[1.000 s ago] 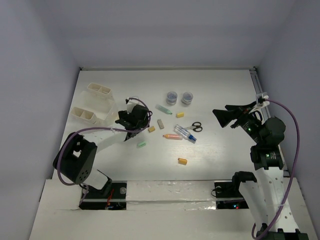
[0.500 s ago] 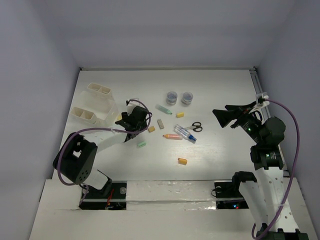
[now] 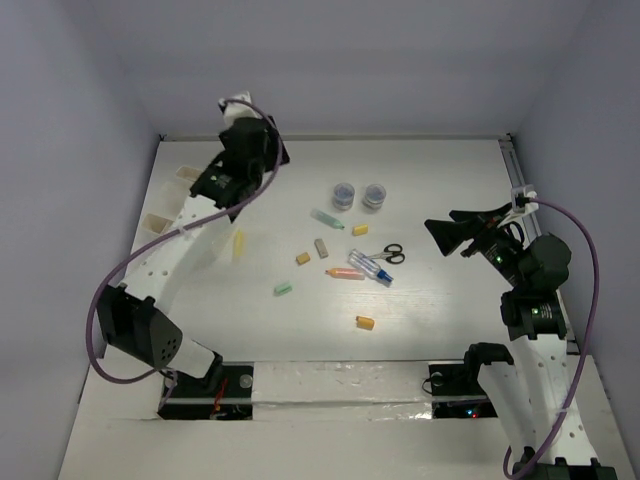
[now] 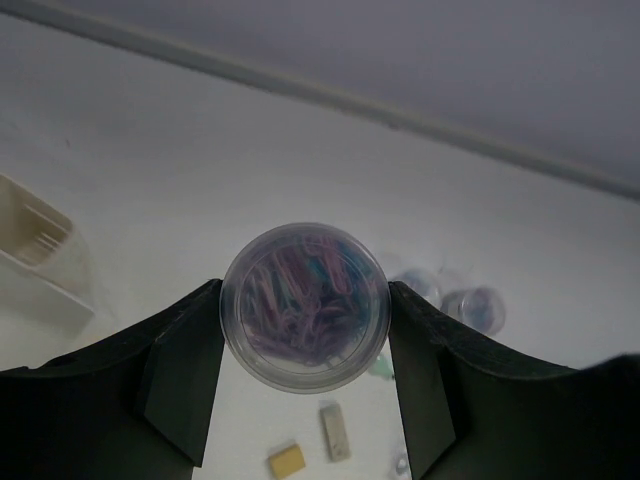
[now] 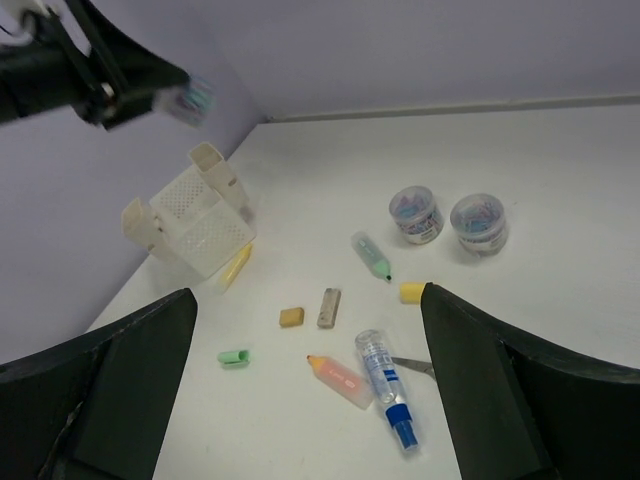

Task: Sort the stationery into containers
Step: Pick up the stationery from the center of the board, then place the stationery in the storage box.

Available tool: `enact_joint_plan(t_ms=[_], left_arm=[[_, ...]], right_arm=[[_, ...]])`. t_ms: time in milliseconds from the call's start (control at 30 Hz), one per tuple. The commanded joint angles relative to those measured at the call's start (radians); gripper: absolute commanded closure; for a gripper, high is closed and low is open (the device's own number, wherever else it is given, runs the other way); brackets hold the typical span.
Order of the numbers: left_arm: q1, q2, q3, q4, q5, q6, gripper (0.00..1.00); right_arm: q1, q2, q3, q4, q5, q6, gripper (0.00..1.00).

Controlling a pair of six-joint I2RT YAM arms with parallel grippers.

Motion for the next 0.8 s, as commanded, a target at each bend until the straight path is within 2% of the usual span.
enact_joint_plan(t_ms=[0,233,467,767], left_arm=[[0.106,0.008,0.159,-0.121,0.001,0.048,0.65],[0.356,0.033,0.212,-0.172,0.013,0.105,0.66],[0.546,0.060,0.135,-0.172,0.033,0.151,0.65],[0.613,0.116,0.120,-0.176,0.030,0.182,0.65]], right_arm=[[-0.004,-0.016,-0.001,0.013,-0.015,0.005,0.00],[-0.004,-0.019,0.002,0.005,-0.021,0.004,0.00],[-0.004,-0.022,0.010,-0.024,0.008,-0.004,0.00],[-0.004,-0.014,0.010,-0.025,-0.001,-0.001,0.00]])
